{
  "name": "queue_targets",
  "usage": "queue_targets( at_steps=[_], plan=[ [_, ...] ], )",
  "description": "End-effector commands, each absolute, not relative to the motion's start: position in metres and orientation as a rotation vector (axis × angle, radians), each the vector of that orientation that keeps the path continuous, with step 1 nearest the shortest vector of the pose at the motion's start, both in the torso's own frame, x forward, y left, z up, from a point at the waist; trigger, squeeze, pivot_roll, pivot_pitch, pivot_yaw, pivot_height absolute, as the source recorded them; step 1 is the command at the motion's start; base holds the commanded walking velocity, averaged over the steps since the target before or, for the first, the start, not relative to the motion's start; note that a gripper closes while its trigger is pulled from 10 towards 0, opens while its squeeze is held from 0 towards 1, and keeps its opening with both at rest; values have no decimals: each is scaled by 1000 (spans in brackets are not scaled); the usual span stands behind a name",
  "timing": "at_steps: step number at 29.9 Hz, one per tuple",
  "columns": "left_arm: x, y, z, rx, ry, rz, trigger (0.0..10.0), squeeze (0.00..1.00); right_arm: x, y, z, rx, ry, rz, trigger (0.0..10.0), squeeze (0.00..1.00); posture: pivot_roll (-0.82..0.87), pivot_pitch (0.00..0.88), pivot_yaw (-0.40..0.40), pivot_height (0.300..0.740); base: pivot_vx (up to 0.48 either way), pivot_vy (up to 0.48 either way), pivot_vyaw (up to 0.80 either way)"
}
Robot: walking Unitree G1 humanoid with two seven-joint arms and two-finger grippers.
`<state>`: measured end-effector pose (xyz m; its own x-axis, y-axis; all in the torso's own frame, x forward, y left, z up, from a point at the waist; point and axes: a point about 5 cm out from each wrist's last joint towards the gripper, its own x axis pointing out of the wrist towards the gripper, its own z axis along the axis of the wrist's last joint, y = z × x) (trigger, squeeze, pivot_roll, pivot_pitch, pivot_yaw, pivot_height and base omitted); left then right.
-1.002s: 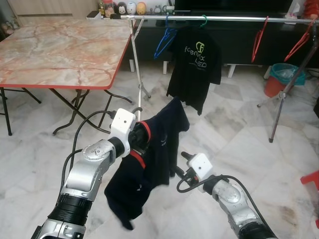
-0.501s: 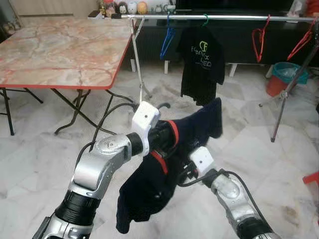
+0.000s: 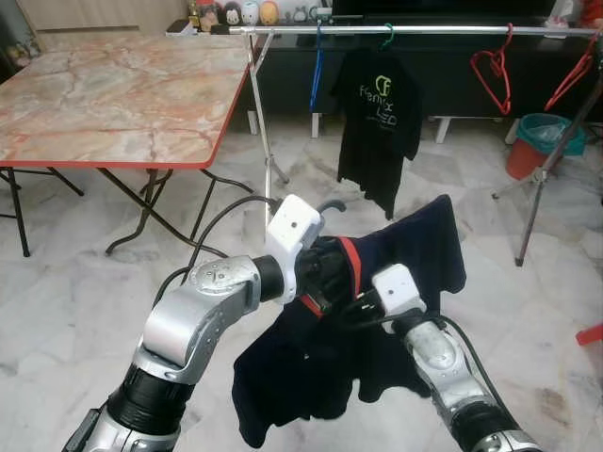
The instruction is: Hang hanger
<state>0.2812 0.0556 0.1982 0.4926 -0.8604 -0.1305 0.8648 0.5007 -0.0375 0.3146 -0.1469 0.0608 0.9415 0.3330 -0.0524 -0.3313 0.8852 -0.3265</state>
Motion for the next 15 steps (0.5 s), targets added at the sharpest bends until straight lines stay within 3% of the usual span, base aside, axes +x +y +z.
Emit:
queue_targets(
  at_steps=[1, 3, 4, 5, 6, 15],
  plan=[
    [276, 54, 200, 54, 126, -1074, 10000, 0, 317, -148, 64, -325, -20, 332, 10000, 0, 50, 28, 34, 740, 0, 0, 0],
    [276, 55, 197, 69, 139, -1065, 10000, 0, 316, -148, 63, -323, -22, 330, 10000, 0, 50, 28, 34, 740, 0, 0, 0],
    [277, 56, 195, 75, 148, -1056, 10000, 0, 315, -148, 62, -315, -20, 326, 4667, 0, 51, 27, 33, 740, 0, 0, 0],
    [277, 57, 194, 79, 154, -1050, 10000, 0, 315, -149, 62, -309, -19, 323, 4667, 0, 51, 27, 32, 740, 0, 0, 0],
    [277, 59, 190, 88, 168, -1038, 10000, 0, 314, -147, 62, -282, -26, 333, 0, 0, 51, 27, 32, 740, 0, 0, 0],
    [286, 72, 182, 124, 203, -947, 10000, 0, 316, -142, 62, -288, -25, 337, 0, 0, 50, 30, 28, 740, 0, 0, 0]
  ],
)
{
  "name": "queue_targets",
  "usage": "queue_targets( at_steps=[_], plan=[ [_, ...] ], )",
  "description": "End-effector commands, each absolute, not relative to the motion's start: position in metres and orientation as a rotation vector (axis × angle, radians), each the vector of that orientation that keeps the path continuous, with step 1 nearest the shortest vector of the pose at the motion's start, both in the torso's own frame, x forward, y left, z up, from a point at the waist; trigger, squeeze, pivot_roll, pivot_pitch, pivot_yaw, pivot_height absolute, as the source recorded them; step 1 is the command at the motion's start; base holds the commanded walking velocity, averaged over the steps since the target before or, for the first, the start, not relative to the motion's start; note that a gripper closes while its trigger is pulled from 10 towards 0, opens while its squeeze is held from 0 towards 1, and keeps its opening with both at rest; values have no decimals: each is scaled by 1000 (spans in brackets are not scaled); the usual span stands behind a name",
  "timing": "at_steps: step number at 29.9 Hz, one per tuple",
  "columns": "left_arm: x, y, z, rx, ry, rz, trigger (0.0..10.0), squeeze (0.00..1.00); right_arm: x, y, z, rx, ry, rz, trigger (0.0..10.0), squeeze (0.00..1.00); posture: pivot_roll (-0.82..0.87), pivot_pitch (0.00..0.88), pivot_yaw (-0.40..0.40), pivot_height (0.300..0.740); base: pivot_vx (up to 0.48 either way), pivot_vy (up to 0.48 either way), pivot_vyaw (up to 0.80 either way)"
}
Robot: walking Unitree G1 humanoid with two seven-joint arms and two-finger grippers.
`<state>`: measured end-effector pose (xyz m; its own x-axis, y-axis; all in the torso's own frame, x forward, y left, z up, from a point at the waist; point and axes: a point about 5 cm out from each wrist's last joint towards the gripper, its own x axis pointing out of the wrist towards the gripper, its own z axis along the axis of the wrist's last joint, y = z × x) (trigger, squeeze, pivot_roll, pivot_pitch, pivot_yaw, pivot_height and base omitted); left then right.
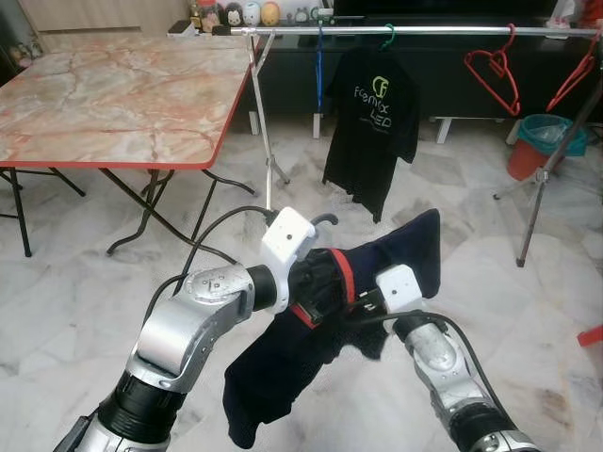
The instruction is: Hang hanger
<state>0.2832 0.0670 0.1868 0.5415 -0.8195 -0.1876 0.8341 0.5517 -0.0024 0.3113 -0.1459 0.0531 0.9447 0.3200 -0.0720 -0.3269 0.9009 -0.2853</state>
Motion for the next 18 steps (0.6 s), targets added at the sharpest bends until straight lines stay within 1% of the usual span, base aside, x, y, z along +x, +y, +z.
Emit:
queue_targets(
  at_steps=[1, 13, 18],
  plan=[
    [286, 72, 182, 125, 204, -941, 10000, 0, 316, -141, 62, -288, -25, 341, 0, 0, 51, 31, 27, 740, 0, 0, 0],
    [288, 76, 177, 144, 216, -923, 10000, 0, 312, -139, 58, -285, -17, 378, 0, 0, 47, 34, 27, 740, 0, 0, 0],
    [290, 83, 169, 208, 238, -900, 10000, 0, 310, -137, 56, -285, -11, 392, 0, 0, 46, 34, 27, 740, 0, 0, 0]
  ],
)
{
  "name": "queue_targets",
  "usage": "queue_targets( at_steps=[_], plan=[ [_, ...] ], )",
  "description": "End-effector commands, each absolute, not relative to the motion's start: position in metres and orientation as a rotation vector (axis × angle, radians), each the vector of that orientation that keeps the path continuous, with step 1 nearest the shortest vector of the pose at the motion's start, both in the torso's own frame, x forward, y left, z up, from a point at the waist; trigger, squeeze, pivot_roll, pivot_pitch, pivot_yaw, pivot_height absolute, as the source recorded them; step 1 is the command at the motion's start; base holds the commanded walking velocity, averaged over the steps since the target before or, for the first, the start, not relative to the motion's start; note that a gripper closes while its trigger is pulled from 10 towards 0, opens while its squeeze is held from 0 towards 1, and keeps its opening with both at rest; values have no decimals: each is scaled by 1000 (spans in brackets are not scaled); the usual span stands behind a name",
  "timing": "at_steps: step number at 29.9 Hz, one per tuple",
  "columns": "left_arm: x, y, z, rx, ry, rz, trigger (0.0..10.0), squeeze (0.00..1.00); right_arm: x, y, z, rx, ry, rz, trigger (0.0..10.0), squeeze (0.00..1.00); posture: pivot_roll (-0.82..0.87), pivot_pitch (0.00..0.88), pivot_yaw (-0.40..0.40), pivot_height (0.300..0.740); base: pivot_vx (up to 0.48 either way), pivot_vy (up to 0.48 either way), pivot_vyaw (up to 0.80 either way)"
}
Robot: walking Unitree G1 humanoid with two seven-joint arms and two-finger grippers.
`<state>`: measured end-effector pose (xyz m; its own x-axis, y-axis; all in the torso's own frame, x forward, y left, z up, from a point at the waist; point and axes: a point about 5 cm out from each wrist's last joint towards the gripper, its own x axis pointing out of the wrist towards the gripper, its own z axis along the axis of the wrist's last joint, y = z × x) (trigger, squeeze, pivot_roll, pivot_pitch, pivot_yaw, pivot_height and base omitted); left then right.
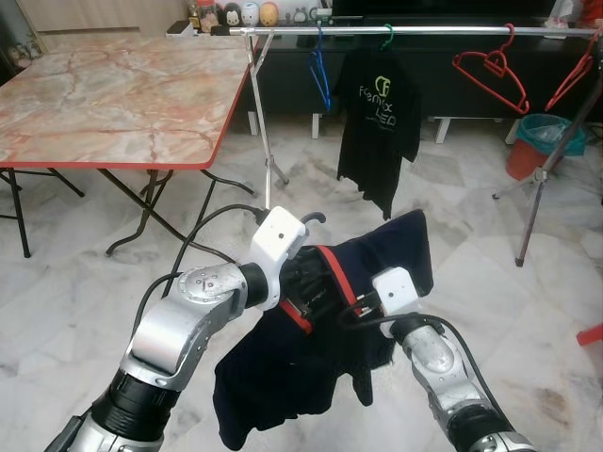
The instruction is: Hang hanger
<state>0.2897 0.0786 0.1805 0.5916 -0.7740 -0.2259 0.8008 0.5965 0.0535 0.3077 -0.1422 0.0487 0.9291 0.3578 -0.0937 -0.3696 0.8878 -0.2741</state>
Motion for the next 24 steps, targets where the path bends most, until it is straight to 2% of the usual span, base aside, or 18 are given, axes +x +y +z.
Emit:
queue_targets(
  at_steps=[1, 9, 14, 17, 24],
  plan=[
    [290, 83, 169, 208, 238, -900, 10000, 0, 310, -137, 56, -285, -11, 392, 0, 0, 46, 34, 27, 740, 0, 0, 0],
    [291, 97, 155, 386, 271, -881, 10000, 0, 310, -137, 54, -293, 5, 405, 0, 0, 47, 36, 28, 740, 0, 0, 0],
    [287, 114, 137, 624, 314, -907, 10000, 0, 310, -138, 53, -300, 19, 419, 0, 0, 45, 38, 24, 740, 0, 0, 0],
    [284, 115, 136, 632, 307, -945, 10000, 0, 310, -138, 53, -302, 23, 426, 0, 0, 47, 36, 21, 740, 0, 0, 0],
    [262, 129, 147, 618, 262, -1200, 10000, 0, 310, -137, 49, -331, 63, 473, 0, 0, 53, 30, 17, 740, 0, 0, 0]
  ],
)
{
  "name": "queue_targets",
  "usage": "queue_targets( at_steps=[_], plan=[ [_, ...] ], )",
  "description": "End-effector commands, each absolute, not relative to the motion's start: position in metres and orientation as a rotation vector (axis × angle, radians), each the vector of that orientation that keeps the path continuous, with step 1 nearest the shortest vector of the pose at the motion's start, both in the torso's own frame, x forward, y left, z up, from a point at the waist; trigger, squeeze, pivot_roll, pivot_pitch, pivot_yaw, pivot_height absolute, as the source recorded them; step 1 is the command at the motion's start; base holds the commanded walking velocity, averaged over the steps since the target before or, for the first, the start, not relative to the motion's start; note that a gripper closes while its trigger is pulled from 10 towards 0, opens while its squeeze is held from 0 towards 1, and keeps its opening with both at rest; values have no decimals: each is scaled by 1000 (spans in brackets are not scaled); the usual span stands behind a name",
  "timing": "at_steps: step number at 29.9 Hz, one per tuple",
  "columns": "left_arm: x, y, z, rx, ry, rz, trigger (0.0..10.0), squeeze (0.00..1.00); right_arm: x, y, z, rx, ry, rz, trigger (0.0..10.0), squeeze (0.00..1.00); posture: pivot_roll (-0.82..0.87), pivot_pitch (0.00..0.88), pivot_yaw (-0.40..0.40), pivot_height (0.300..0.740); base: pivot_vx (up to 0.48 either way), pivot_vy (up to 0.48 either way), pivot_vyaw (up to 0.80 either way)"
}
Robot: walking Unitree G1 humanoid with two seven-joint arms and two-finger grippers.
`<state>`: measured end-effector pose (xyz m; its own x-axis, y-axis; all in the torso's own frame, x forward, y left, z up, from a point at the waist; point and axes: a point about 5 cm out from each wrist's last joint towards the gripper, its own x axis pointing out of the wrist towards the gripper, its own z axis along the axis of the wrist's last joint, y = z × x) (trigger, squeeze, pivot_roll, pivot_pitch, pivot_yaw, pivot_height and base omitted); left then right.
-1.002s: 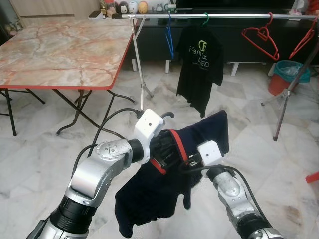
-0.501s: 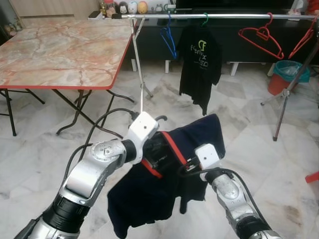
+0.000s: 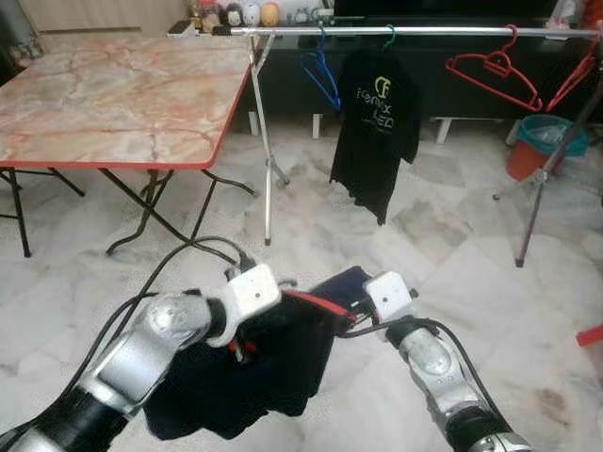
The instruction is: Hang hanger
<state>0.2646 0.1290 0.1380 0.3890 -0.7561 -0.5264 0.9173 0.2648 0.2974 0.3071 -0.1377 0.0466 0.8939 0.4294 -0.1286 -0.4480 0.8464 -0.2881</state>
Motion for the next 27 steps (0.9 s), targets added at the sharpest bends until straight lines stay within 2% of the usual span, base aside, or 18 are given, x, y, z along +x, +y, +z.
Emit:
queue_targets(
  at_steps=[1, 7, 10, 13, 17, 19, 27],
  plan=[
    [259, 133, 150, 620, 259, -1225, 10000, 0, 311, -137, 49, -336, 69, 478, 0, 0, 53, 30, 17, 740, 0, 0, 0],
    [248, 150, 169, 511, 215, -1354, 10000, 0, 310, -140, 44, -354, 113, 502, 0, 0, 65, 17, 6, 740, 0, 0, 0],
    [244, 157, 169, 528, 232, -1380, 10000, 0, 311, -141, 44, -354, 118, 506, 0, 0, 66, 18, 4, 740, 0, 0, 0],
    [248, 169, 164, 560, 261, -1338, 10000, 0, 311, -141, 44, -357, 123, 520, 0, 0, 67, 16, 0, 740, 0, 0, 0],
    [256, 192, 173, 453, 215, -1250, 10000, 0, 310, -144, 43, -358, 132, 527, 0, 0, 59, 21, -4, 740, 0, 0, 0],
    [262, 202, 175, 471, 198, -1186, 10000, 0, 309, -145, 41, -360, 143, 535, 0, 0, 62, 22, -7, 740, 0, 0, 0],
    [253, 216, 188, 348, 151, -1208, 10000, 0, 308, -145, 39, -361, 157, 544, 0, 0, 61, 35, -10, 740, 0, 0, 0]
  ],
)
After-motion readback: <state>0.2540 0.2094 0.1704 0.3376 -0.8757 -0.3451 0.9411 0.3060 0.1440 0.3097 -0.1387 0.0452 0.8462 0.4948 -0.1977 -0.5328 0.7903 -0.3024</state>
